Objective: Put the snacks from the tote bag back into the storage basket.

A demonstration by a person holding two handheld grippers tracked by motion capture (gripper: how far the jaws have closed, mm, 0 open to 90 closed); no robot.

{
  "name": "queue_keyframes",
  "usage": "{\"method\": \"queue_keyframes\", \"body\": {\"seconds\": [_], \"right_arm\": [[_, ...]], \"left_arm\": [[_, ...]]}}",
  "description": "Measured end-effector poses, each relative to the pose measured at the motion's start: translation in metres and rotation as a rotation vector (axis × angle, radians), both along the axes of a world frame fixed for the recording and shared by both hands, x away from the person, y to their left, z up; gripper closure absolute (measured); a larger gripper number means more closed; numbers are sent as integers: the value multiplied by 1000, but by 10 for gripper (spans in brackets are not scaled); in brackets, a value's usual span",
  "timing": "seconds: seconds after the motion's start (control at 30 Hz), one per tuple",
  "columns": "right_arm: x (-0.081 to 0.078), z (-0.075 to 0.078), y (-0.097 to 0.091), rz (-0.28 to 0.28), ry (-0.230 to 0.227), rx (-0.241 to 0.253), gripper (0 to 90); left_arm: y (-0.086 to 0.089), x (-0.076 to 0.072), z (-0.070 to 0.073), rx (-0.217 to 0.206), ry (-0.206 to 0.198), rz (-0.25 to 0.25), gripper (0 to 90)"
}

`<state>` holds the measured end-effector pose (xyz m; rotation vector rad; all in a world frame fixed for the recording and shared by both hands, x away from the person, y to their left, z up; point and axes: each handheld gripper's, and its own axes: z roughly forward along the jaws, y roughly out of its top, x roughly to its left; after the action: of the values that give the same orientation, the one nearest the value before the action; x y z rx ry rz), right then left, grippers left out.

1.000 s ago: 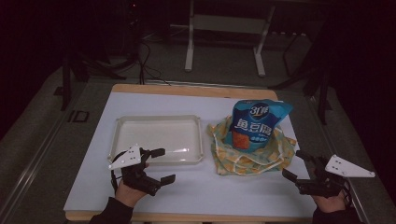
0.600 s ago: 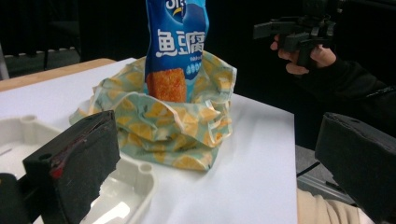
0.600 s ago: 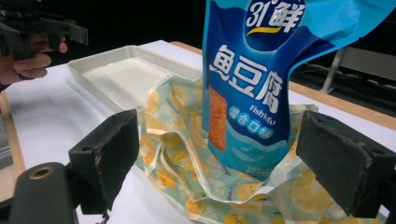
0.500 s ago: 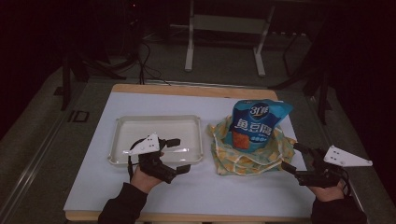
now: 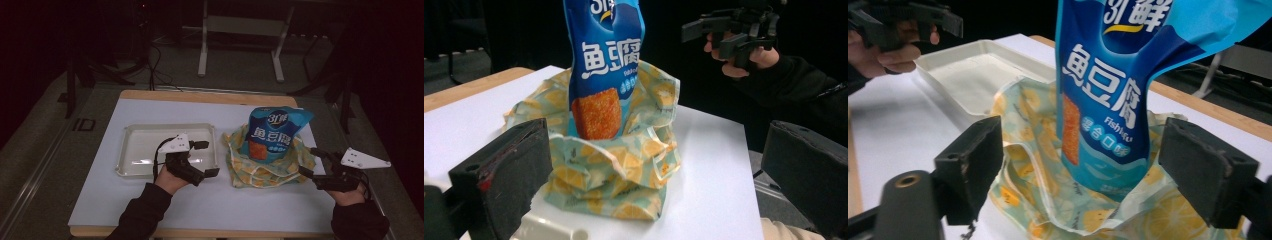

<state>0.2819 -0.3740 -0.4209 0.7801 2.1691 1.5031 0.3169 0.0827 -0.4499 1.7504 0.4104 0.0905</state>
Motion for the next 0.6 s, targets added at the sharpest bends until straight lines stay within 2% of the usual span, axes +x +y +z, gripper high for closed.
{"method": "queue_keyframes", "body": {"seconds": [0.17, 0.3, 0.4, 0.5, 0.6], "right_arm": [[10, -1, 2, -1, 2, -14, 211], [18, -3, 2, -12, 9, -10, 234], [26, -5, 6, -19, 15, -16, 254], [30, -5, 9, -23, 16, -24, 255], [37, -5, 13, -33, 18, -34, 255]], "left_arm": [[-11, 13, 4, 2, 0, -18, 6], [-19, 24, 6, 10, -8, -5, 12], [-26, 32, 9, 17, 0, 4, 28], [-35, 39, 9, 44, 2, 13, 67], [-45, 46, 9, 69, -4, 29, 67]]}}
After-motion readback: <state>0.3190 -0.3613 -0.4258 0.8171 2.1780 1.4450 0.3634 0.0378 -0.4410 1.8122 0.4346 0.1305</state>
